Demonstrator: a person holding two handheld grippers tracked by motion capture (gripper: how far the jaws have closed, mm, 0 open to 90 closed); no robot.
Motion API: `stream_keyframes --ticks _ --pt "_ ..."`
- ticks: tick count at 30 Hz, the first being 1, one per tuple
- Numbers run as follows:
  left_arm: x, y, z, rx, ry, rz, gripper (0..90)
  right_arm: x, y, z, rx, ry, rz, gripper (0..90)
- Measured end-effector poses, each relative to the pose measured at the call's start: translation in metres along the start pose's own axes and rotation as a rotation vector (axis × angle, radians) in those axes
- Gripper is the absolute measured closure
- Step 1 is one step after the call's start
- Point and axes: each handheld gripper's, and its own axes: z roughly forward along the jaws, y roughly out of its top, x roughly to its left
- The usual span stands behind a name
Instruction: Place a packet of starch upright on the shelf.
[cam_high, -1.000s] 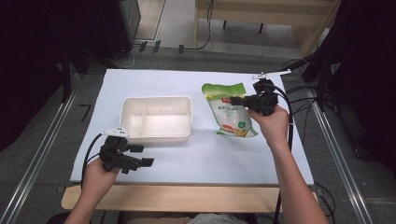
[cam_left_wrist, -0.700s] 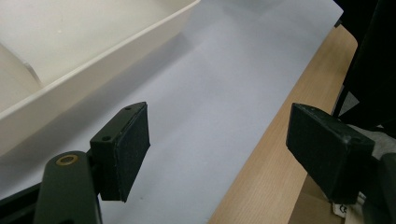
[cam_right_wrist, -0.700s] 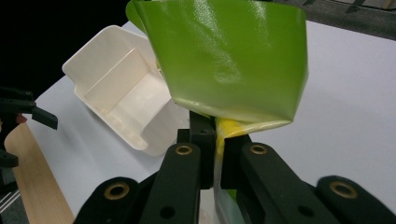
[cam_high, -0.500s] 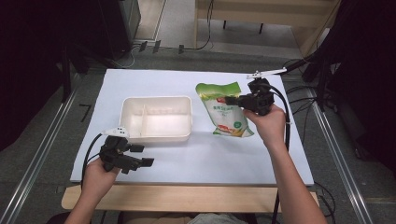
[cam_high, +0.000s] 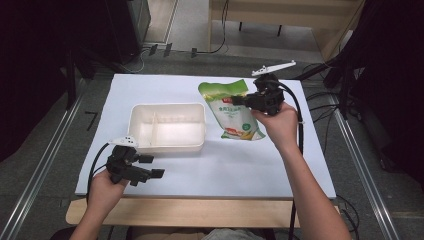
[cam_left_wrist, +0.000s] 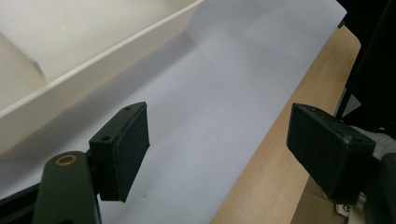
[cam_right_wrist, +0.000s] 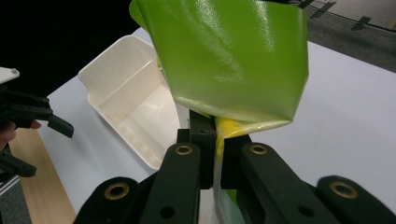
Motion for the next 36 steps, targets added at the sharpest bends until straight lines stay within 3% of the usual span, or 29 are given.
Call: stream_keyframes --ticks 18,23,36 --pt "0.000 -0.001 -0.001 -0.011 -0.006 -0.004 22.0 0.021 0.062 0.005 -0.008 0.026 -0.030 89.2" --pt "-0.001 0.000 0.001 -0.011 -0.008 -0.001 22.0 0.026 0.072 0.009 -0.011 0.027 -0.040 89.3" --pt "-0.001 0.000 0.002 -0.008 -0.011 0.002 22.0 0.049 0.103 0.040 0.001 0.053 -0.063 89.1"
